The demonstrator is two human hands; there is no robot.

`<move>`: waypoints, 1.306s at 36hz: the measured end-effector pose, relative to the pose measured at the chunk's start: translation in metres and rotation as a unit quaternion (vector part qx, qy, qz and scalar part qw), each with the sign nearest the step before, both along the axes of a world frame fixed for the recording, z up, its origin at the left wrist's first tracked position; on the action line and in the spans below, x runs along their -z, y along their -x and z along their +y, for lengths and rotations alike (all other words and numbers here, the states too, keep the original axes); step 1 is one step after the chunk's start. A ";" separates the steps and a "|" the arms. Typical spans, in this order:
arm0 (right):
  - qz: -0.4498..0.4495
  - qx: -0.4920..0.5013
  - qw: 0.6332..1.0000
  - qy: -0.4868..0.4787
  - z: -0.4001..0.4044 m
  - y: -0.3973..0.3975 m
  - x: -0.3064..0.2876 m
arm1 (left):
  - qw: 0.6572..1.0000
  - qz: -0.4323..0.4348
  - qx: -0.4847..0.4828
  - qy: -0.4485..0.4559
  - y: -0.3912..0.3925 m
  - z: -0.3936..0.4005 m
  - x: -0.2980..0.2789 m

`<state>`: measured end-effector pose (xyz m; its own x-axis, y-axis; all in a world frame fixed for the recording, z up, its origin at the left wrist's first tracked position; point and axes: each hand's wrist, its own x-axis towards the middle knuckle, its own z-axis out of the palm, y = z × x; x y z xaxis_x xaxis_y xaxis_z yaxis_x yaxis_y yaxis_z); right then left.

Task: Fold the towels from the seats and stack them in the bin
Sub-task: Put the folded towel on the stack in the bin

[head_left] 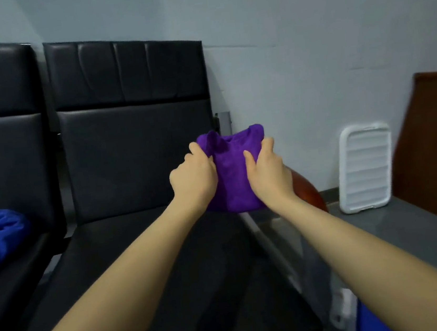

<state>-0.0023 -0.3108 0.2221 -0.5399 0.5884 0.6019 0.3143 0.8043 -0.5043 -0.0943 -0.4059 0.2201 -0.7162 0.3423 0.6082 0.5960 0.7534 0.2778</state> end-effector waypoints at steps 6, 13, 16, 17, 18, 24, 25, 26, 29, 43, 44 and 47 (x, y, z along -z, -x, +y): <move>0.016 0.063 0.998 0.014 0.056 -0.070 -0.017 | 0.995 0.033 0.097 -0.008 -0.060 0.070 -0.026; 0.008 0.172 0.984 0.038 0.132 -0.166 -0.001 | 0.976 -0.009 0.216 0.040 -0.148 0.171 -0.016; -0.002 0.225 0.973 0.052 0.168 -0.215 0.018 | 0.958 -0.044 0.277 0.055 -0.193 0.218 0.006; -0.003 0.239 0.969 0.060 0.175 -0.226 0.024 | 0.954 -0.053 0.288 0.061 -0.203 0.229 0.013; -0.006 0.256 0.964 0.071 0.186 -0.241 0.033 | 0.949 -0.064 0.301 0.069 -0.217 0.242 0.024; -0.044 0.320 0.934 0.156 0.241 -0.317 0.108 | 0.909 -0.145 0.370 0.129 -0.287 0.310 0.108; -0.051 0.328 0.927 0.174 0.249 -0.331 0.125 | 0.897 -0.174 0.382 0.139 -0.300 0.320 0.126; -0.058 0.328 0.924 0.189 0.253 -0.338 0.137 | 0.887 -0.200 0.390 0.144 -0.305 0.325 0.138; -0.083 0.345 0.904 0.237 0.275 -0.376 0.183 | 0.850 -0.290 0.403 0.179 -0.336 0.347 0.185; -0.159 0.320 0.854 0.378 0.322 -0.458 0.355 | 0.785 -0.429 0.357 0.267 -0.408 0.398 0.346; -0.165 0.313 0.857 0.375 0.323 -0.460 0.367 | 0.782 -0.429 0.363 0.269 -0.409 0.397 0.356; -0.180 0.301 0.867 0.353 0.322 -0.465 0.393 | 0.771 -0.404 0.392 0.298 -0.408 0.392 0.377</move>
